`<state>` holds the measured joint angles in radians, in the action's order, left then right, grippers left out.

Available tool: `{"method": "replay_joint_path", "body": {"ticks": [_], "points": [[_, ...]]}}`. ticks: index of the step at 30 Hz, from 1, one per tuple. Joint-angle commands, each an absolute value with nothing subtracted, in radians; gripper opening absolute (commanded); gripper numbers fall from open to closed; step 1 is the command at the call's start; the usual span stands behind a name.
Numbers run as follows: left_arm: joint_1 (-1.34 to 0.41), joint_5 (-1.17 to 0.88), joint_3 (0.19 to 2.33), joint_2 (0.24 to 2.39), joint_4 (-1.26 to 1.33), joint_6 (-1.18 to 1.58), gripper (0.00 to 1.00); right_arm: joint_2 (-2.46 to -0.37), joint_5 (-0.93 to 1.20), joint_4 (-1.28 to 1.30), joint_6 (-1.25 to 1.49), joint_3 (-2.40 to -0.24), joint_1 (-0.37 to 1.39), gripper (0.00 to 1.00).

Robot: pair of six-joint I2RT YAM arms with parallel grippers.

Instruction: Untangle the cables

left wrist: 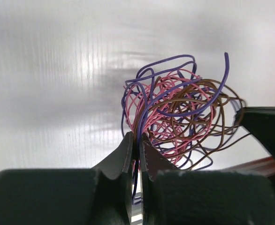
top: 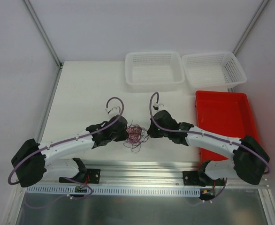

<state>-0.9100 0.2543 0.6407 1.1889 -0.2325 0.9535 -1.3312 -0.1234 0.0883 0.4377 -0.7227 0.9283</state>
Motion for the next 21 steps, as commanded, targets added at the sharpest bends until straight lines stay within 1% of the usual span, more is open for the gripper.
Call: {"method": "replay_joint_path", "body": {"ticks": [1, 2, 5, 9, 12, 14, 15, 16, 19, 21], "points": [[-0.907, 0.409, 0.767, 1.092, -0.325, 0.810, 0.00, -1.176, -0.345, 0.338, 0.321, -0.866, 0.923, 0.01], [-0.905, 0.429, 0.787, 1.054, -0.336, 0.792, 0.00, -1.155, -0.366, 0.380, 0.283, -0.932, 0.919, 0.01], [-0.894, 0.497, 0.842, 0.973, -0.359, 0.730, 0.00, -1.083, -0.436, 0.497, 0.229, -1.041, 0.896, 0.01], [-0.864, 0.575, 0.854, 0.884, -0.379, 0.680, 0.00, -0.983, -0.488, 0.567, 0.198, -1.106, 0.859, 0.01], [-0.833, 0.601, 0.799, 0.821, -0.396, 0.679, 0.00, -0.904, -0.499, 0.586, 0.192, -1.085, 0.807, 0.01], [-0.789, 0.565, 0.705, 0.778, -0.402, 0.737, 0.00, -0.867, -0.483, 0.598, 0.199, -1.043, 0.763, 0.01], [-0.769, 0.543, 0.704, 0.769, -0.400, 0.738, 0.00, -0.862, -0.467, 0.601, 0.199, -1.043, 0.762, 0.01], [-0.743, 0.485, 0.657, 0.762, -0.400, 0.774, 0.00, -0.861, -0.444, 0.603, 0.216, -1.008, 0.734, 0.01], [-0.730, 0.402, 0.602, 0.793, -0.382, 0.827, 0.00, -0.870, -0.362, 0.571, 0.241, -0.925, 0.724, 0.01], [-0.732, 0.318, 0.589, 0.856, -0.365, 0.842, 0.00, -0.890, -0.325, 0.552, 0.264, -0.882, 0.724, 0.01]]}}
